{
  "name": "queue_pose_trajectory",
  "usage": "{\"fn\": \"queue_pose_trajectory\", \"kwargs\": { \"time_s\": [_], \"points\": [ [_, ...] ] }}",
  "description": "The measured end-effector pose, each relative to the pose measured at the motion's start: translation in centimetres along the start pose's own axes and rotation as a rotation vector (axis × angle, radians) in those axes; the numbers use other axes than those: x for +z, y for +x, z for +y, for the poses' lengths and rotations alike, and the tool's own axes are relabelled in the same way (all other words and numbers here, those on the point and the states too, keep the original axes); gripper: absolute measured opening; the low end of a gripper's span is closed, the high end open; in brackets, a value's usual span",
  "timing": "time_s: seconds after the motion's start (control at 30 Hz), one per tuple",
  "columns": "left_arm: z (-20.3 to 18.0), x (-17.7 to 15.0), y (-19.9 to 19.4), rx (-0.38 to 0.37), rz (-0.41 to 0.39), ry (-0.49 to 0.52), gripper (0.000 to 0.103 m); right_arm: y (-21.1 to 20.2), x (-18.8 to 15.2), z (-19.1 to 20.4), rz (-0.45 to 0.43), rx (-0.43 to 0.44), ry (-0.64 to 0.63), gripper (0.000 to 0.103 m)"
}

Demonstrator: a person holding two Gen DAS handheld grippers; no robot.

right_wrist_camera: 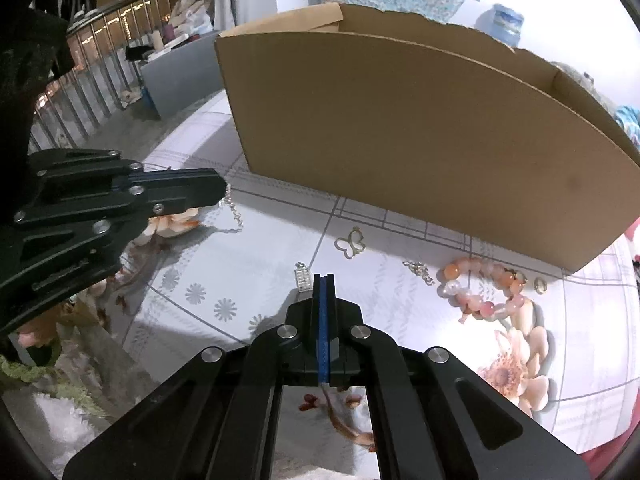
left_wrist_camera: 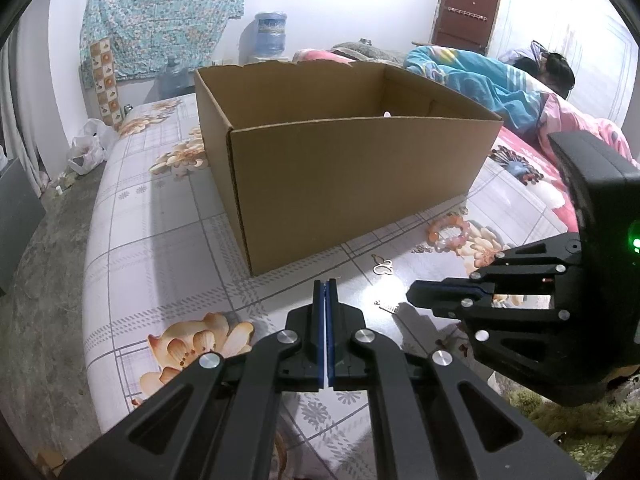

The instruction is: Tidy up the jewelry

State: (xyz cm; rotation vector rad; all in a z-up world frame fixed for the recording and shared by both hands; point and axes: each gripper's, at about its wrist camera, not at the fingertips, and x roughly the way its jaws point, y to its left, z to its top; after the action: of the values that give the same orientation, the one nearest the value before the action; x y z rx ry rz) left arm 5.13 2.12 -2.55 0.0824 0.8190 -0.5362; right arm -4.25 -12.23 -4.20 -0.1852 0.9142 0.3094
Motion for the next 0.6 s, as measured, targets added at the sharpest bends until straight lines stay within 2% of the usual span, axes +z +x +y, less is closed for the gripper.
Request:
{"fn": "queue_pose_trajectory", "kwargs": {
  "time_s": [0.13, 0.23, 0.37, 0.6],
  "points": [
    [-0.1, -0.1, 0.0, 0.002, 0.000, 0.001, 0.000, 0.6, 0.0, 0.8, 0.012, 0.015, -0.035, 0.000],
    [0.0, -0.1, 0.0, 0.003, 0.002, -0.002, 0.000, 0.6, -0.1, 1.9, 0.022, 0.079, -0.054, 0.000],
    [0.0, -0.2, 0.0, 0.008, 0.003, -0.007, 0.000, 0.4, -0.2, 2.4, 0.021, 0.115, -0.070, 0.002],
    [0.4, -0.3, 0.1, 0.014, 0.006, -0.013, 0.000, 0.1, -0.1, 0.1, 0.006, 0.061, -0.047, 0.003]
  ]
}}
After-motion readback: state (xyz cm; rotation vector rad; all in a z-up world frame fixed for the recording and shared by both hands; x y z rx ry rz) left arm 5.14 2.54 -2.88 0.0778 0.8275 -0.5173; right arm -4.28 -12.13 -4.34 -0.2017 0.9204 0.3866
